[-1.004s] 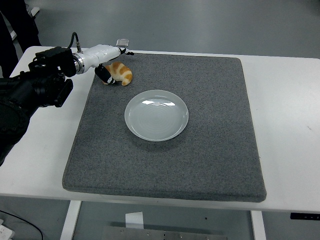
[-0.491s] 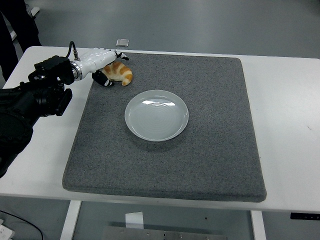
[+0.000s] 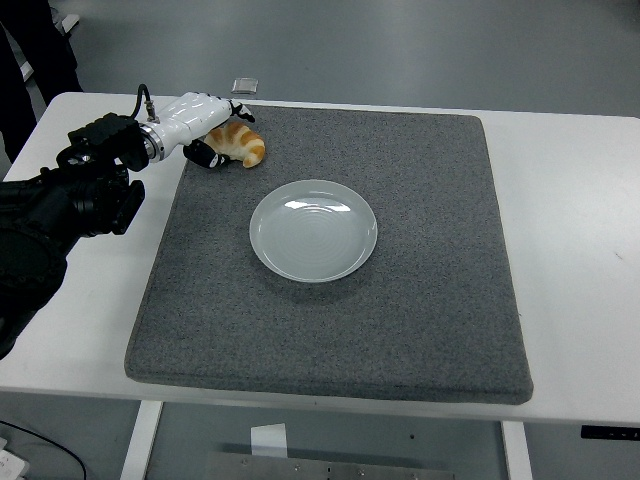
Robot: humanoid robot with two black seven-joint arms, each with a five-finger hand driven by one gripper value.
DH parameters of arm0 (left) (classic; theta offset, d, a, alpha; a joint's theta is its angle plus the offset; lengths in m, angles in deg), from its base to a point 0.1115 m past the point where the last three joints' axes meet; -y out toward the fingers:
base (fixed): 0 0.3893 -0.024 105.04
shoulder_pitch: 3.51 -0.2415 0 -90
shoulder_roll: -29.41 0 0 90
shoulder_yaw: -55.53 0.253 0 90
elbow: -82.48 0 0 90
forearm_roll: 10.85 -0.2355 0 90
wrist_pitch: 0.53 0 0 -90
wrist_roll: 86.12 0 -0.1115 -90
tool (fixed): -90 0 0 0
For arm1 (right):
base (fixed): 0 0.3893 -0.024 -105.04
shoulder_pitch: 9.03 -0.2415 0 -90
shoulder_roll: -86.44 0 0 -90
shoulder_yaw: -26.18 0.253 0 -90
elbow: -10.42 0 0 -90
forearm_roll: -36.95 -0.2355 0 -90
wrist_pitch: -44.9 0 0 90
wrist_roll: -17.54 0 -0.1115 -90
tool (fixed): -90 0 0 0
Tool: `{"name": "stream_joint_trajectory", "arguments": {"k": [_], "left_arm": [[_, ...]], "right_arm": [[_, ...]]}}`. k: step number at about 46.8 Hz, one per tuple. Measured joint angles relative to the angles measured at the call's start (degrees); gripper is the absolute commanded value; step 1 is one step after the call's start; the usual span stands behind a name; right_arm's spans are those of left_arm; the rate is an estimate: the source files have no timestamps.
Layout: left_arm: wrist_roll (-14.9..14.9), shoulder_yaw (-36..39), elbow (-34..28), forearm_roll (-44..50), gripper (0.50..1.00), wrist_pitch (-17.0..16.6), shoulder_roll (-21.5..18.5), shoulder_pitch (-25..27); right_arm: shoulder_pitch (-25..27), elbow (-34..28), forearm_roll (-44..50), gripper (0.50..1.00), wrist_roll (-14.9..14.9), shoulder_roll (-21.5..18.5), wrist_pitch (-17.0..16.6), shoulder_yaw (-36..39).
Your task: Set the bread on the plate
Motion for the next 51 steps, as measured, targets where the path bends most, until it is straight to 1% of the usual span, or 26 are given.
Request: {"name": "stream_joint_trajectory", "arguments": {"k": [7, 14, 17, 19, 21, 23, 26, 27, 28, 30, 32, 33, 34, 41, 51], "left_arm": [[0.0, 2.34, -0.02, 0.02, 0.846, -0.49, 0.56, -0.94], [-0.02, 2.56, -0.02, 0.0, 0.838, -1.4, 1.33, -1.13], [-0.02, 2.57, -0.02, 0.0, 0.819, -1.52, 1.43, -1.13], [-0.02, 2.6, -0.03, 0.0, 0.789, -1.58, 1.47, -1.13], [-0.02, 2.63, -0.03, 0.0, 0.78, -1.73, 1.47, -1.16], [-0.02, 2.76, -0.03, 0.0, 0.739, -1.93, 1.47, -1.2], [-0.02, 3.56, -0.03, 0.01, 0.709, -2.14, 1.47, -1.2], [-0.02, 3.86, -0.03, 0.01, 0.707, -2.22, 1.47, -1.2], [-0.02, 4.13, -0.03, 0.01, 0.688, -2.31, 1.47, -1.2], [-0.02, 4.49, 0.0, 0.0, 0.611, -2.61, 1.47, -1.2], [-0.02, 4.62, 0.22, -0.03, 0.551, -2.91, 1.47, -1.19], [-0.01, 4.64, 0.45, -0.03, 0.51, -3.0, 1.48, -1.19], [0.03, 4.65, 0.83, -0.03, 0.5, -3.05, 1.57, -1.19], [0.13, 4.66, 3.71, -0.03, 0.5, -2.92, 2.79, -1.18], [0.36, 4.34, 6.22, 0.69, 0.5, -2.56, 3.53, -1.53]], "right_arm": [[0.02, 0.01, 0.02, 0.932, 0.0, 0.0, 0.0, 0.0], [0.02, -0.02, 0.02, 0.932, 0.0, 0.0, 0.0, 0.0], [0.01, -0.02, 0.02, 0.932, 0.0, 0.0, 0.0, 0.0], [0.02, -0.01, 0.02, 0.932, 0.0, 0.0, 0.0, 0.0], [0.01, -0.01, 0.02, 0.932, 0.0, 0.0, 0.0, 0.0], [0.01, 0.0, 0.02, 0.932, 0.0, 0.0, 0.0, 0.0], [0.01, 0.01, 0.02, 0.932, 0.0, 0.0, 0.0, 0.0], [0.01, 0.01, 0.02, 0.932, 0.0, 0.0, 0.0, 0.0], [0.02, 0.01, 0.02, 0.932, 0.0, 0.0, 0.0, 0.0], [0.02, 0.01, 0.02, 0.932, 0.0, 0.0, 0.0, 0.0], [0.01, 0.0, 0.02, 0.932, 0.0, 0.0, 0.0, 0.0], [0.02, 0.0, 0.02, 0.932, 0.0, 0.0, 0.0, 0.0], [0.02, 0.0, 0.02, 0.932, 0.0, 0.0, 0.0, 0.0], [0.01, -0.03, 0.02, 0.932, 0.0, 0.0, 0.0, 0.0], [0.02, -0.02, 0.02, 0.932, 0.0, 0.0, 0.0, 0.0]]}}
